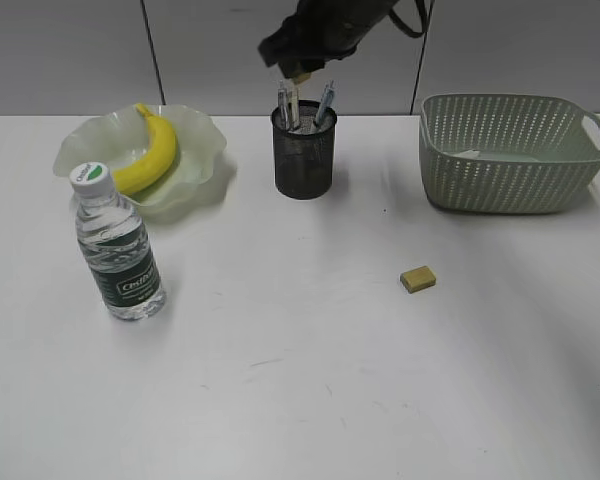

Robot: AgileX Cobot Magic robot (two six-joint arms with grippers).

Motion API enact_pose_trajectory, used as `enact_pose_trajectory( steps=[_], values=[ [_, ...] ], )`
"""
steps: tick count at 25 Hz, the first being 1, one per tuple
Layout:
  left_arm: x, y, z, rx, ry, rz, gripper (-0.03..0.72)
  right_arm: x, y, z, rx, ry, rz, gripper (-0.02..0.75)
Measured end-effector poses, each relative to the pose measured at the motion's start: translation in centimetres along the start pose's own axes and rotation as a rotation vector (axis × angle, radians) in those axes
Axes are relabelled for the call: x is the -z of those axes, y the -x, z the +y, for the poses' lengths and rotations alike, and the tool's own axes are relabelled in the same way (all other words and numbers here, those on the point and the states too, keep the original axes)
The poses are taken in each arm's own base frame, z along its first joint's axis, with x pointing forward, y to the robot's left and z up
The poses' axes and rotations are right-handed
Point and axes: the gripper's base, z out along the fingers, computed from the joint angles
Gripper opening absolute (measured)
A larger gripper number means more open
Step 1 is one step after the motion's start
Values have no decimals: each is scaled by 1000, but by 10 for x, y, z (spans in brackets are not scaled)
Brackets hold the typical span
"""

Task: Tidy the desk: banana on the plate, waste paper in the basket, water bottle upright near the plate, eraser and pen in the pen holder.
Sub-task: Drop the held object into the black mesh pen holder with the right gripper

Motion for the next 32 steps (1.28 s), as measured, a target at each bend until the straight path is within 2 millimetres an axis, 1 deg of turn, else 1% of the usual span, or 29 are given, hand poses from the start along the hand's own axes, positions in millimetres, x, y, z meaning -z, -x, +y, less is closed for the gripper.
enact_pose_trajectory(
  steps=[3, 6, 11, 16, 17, 18, 22, 24, 27, 29, 32],
  values=[
    [0, 0, 0, 0, 0, 0, 309, -4, -4, -20, -46, -32, -15, 207],
    [0, 0, 0, 0, 1, 0, 309, -16, -11, -28, -83, -32, -13, 207],
    [0, 0, 0, 0, 1, 0, 309, -45, -30, -27, -120, -8, 34, 207],
    [0, 0, 0, 0, 1, 0, 309, -62, -42, -27, -131, -5, 50, 207],
    [0, 0, 0, 0, 1, 0, 309, -63, -43, -27, -131, -5, 52, 214],
    [0, 0, 0, 0, 1, 0, 309, -65, -44, -27, -132, -5, 54, 241],
    [0, 0, 0, 0, 1, 0, 309, -63, -40, -27, -140, -2, 43, 394],
    [0, 0, 0, 0, 1, 0, 309, -59, -36, -27, -143, 4, 50, 431],
    [0, 0, 0, 0, 1, 0, 309, -51, -28, -26, -137, 20, 76, 449],
    [0, 0, 0, 0, 1, 0, 309, -41, -24, -24, -134, 35, 108, 455],
    [0, 0, 0, 0, 1, 0, 309, -18, -15, -21, -125, 58, 159, 456]
  ],
)
